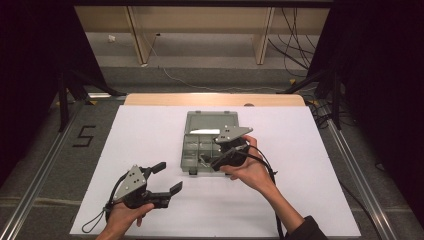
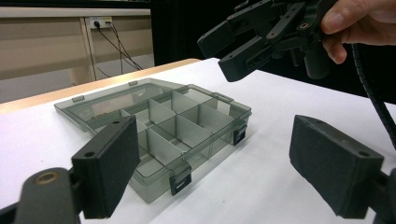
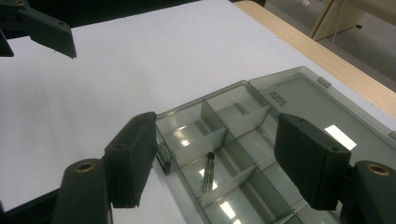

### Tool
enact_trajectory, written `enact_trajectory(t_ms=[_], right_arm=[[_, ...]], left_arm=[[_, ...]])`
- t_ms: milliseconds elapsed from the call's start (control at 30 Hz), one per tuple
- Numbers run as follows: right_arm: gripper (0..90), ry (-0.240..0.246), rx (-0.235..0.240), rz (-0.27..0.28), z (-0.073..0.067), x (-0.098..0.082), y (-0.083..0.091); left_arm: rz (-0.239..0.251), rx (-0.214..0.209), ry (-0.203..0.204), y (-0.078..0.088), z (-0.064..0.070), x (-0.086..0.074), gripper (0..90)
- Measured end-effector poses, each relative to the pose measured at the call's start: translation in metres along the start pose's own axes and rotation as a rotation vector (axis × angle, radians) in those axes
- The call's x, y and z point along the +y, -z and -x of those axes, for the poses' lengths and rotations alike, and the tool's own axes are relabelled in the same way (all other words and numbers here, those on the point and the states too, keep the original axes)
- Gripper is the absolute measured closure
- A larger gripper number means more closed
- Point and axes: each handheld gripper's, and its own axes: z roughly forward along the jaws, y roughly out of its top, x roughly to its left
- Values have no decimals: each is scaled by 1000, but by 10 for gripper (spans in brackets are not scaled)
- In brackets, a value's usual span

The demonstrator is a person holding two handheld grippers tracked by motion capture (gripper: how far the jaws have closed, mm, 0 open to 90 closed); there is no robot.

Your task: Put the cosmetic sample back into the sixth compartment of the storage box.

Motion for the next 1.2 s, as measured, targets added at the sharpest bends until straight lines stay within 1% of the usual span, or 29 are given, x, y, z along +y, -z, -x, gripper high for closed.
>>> enact_trajectory(t_ms=[33, 167, 267, 300, 333, 433, 467, 500, 600, 667, 700, 767, 833, 867, 933, 967, 1000, 1033, 1067, 1133, 1167, 1200], right_arm=[[307, -6, 0, 15, 0, 0, 1], [301, -4, 2, 24, -2, 0, 4], [299, -1, 3, 28, -3, -1, 7], [299, 1, -3, 34, -4, -2, 9], [299, -2, 3, 42, -4, -4, 13], [298, -4, 2, 52, -2, -5, 14], [297, -16, 6, 49, -2, -6, 15], [296, -11, 1, 60, -2, -6, 15], [291, -11, 9, 75, -5, -5, 18], [289, -6, 5, 80, -5, -5, 19], [281, -9, 8, 86, -7, -6, 22], [281, -14, 14, 98, -8, -8, 24], [281, -19, 17, 95, -9, -8, 25], [281, -16, 8, 114, -9, -9, 25], [281, -29, 16, 133, -11, -10, 27], [281, -22, 16, 139, -11, -11, 28], [281, -29, 23, 134, -12, -11, 29], [281, -23, 21, 145, -13, -12, 30], [281, -29, 18, 150, -14, -12, 31], [281, -22, 12, 153, -13, -13, 32], [281, -27, 16, 166, -14, -15, 33], [281, -37, 25, 163, -15, -16, 34]], left_arm=[[7, -7, -4, -1, -1, 0, 159], [7, -3, 1, -1, 0, 0, 159], [8, -7, -4, -1, -1, 0, 159], [8, -3, 2, -1, 0, 0, 159], [8, -3, 2, 0, 0, 0, 159], [9, -5, -1, -1, 0, 0, 159], [9, -2, 1, -1, 0, 0, 159], [9, -4, 0, -1, 0, 0, 159], [9, -4, 1, -1, 0, 0, 159], [9, -4, 1, -1, 0, 0, 159], [18, -11, 4, -1, 0, 0, 159], [10, -4, 3, 0, 0, 0, 159], [10, -4, 2, 0, 0, 0, 159], [16, -9, 2, 0, 0, 0, 159], [17, -11, 6, -1, 0, 0, 159], [18, -12, 3, -1, 0, 0, 159], [18, -12, 3, -1, 0, 0, 159], [16, -10, 2, -1, 0, 0, 159], [16, -10, 2, -1, 0, 0, 159], [9, -5, 1, -1, 0, 0, 159], [15, -10, 3, -1, 0, 0, 159], [15, -10, 3, -1, 0, 0, 159]])
